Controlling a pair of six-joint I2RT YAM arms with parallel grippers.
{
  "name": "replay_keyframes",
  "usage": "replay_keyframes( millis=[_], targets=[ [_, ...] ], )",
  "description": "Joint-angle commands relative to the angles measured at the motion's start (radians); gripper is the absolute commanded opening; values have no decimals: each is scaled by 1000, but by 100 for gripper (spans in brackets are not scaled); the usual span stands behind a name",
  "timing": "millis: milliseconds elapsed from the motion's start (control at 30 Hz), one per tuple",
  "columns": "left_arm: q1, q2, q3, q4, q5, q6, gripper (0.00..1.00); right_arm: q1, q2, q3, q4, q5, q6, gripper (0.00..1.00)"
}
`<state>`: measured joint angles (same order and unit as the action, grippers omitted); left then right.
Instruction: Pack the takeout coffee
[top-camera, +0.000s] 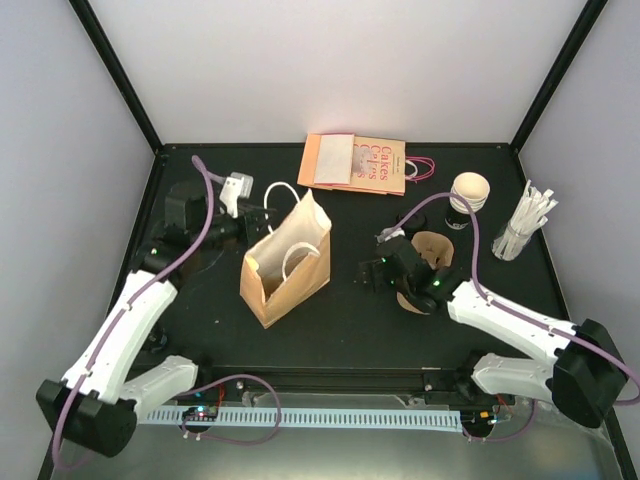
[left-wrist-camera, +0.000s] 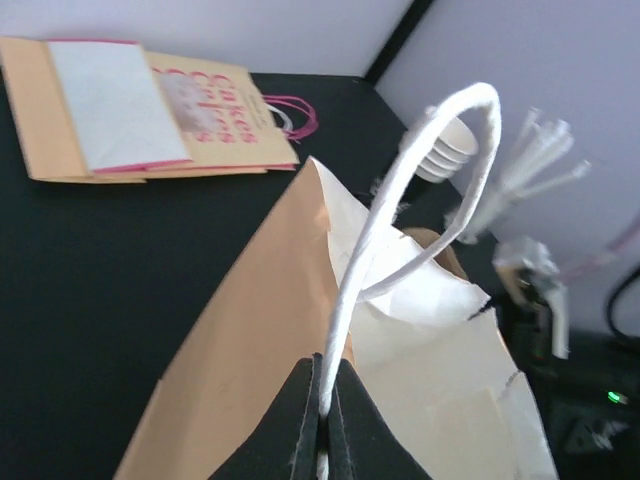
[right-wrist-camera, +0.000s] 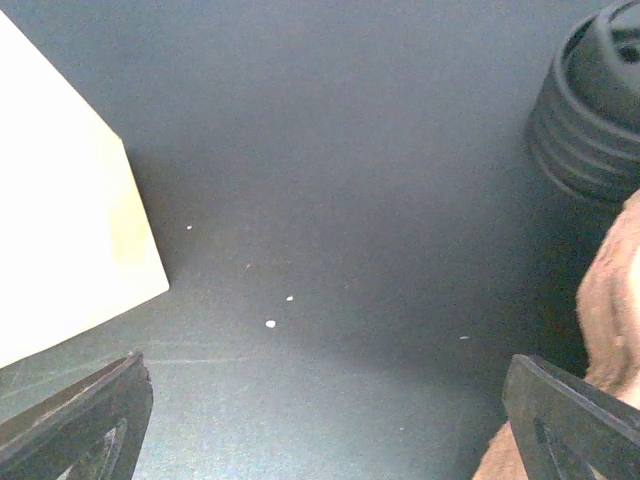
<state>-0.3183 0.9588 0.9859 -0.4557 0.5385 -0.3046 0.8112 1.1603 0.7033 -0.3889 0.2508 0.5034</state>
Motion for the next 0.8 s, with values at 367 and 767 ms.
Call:
replay_keyframes(
  millis=[367, 767],
  targets=[
    [207, 236, 202, 126, -43, 33, 2, -86, -55, 51, -56, -18, -113, 99],
    [358, 304, 236, 114, -49, 46, 1, -98, -57, 73, -72, -12, -140, 99]
  ],
)
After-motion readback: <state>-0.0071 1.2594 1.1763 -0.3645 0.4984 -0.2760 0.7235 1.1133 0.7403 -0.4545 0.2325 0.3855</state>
